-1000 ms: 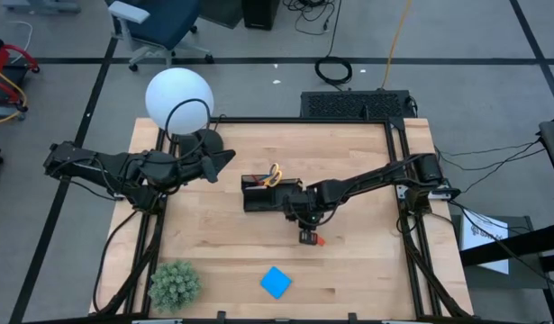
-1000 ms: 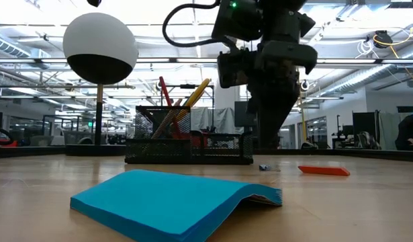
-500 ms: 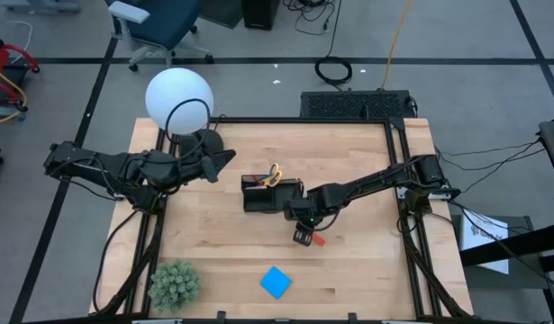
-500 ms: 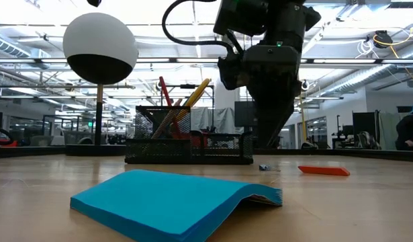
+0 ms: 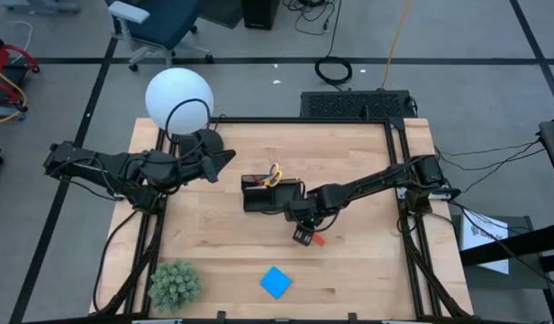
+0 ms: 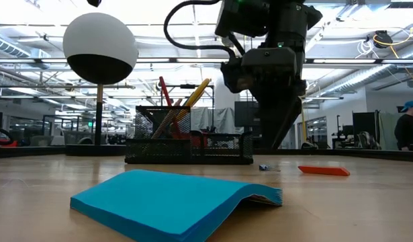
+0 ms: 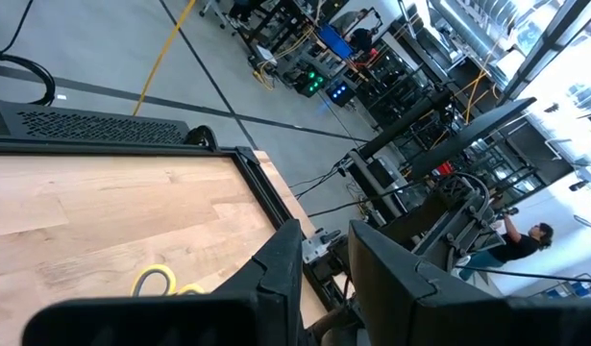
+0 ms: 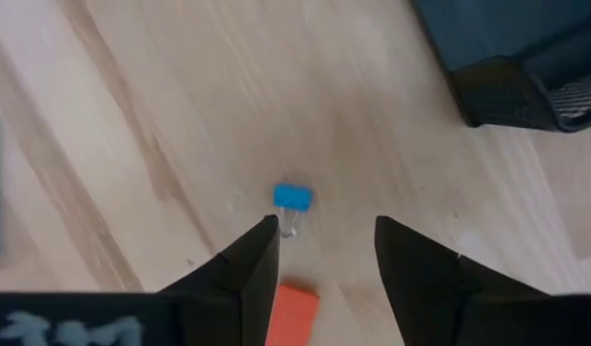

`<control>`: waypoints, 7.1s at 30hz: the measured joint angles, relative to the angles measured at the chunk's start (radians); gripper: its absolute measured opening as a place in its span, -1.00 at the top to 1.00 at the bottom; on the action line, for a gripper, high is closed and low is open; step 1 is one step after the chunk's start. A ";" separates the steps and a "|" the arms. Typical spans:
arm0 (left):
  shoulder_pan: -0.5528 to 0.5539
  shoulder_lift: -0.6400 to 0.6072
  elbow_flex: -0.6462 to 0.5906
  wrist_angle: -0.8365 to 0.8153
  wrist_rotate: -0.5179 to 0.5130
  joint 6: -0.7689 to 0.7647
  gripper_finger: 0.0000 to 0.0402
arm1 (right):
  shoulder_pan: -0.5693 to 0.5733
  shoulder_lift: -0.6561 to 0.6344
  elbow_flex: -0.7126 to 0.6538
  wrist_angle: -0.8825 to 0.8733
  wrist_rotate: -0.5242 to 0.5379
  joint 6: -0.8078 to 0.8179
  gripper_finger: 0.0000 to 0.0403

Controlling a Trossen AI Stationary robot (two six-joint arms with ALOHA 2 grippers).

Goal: Pick and place office supplies into organizer
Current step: Put the blue binder clip into the desk organizer

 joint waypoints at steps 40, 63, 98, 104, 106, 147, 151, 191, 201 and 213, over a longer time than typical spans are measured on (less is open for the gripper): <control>0.000 0.000 0.000 0.000 0.000 0.000 0.60 | 0.010 0.075 0.021 -0.019 -0.080 0.087 -0.04; 0.000 0.000 0.000 0.000 0.000 0.003 0.60 | -0.019 0.080 0.021 0.029 -0.024 0.084 -0.23; 0.000 0.000 0.000 0.000 0.000 0.000 0.60 | 0.053 0.228 0.099 -0.105 0.038 0.098 -0.20; 0.000 0.000 0.000 0.000 0.000 0.001 0.60 | 0.058 0.228 0.098 -0.110 0.050 0.115 -0.20; 0.000 0.000 0.000 0.000 0.000 0.001 0.60 | 0.058 0.228 0.098 -0.110 0.050 0.116 -0.20; 0.000 0.000 0.000 0.000 0.000 0.001 0.60 | 0.055 0.227 0.097 -0.083 -0.002 0.199 0.84; 0.000 0.000 0.000 0.000 0.000 0.001 0.60 | 0.054 0.224 0.097 -0.078 -0.008 0.199 0.79; 0.000 0.000 0.000 0.000 0.000 0.001 0.60 | -0.032 0.100 0.093 -0.061 -0.034 0.057 0.85; 0.000 0.000 0.000 0.000 0.000 0.001 0.60 | -0.038 0.064 0.095 0.072 -0.088 0.064 0.85; 0.000 0.000 0.000 0.000 0.000 0.001 0.60 | -0.046 0.063 0.096 0.340 -0.157 0.079 0.85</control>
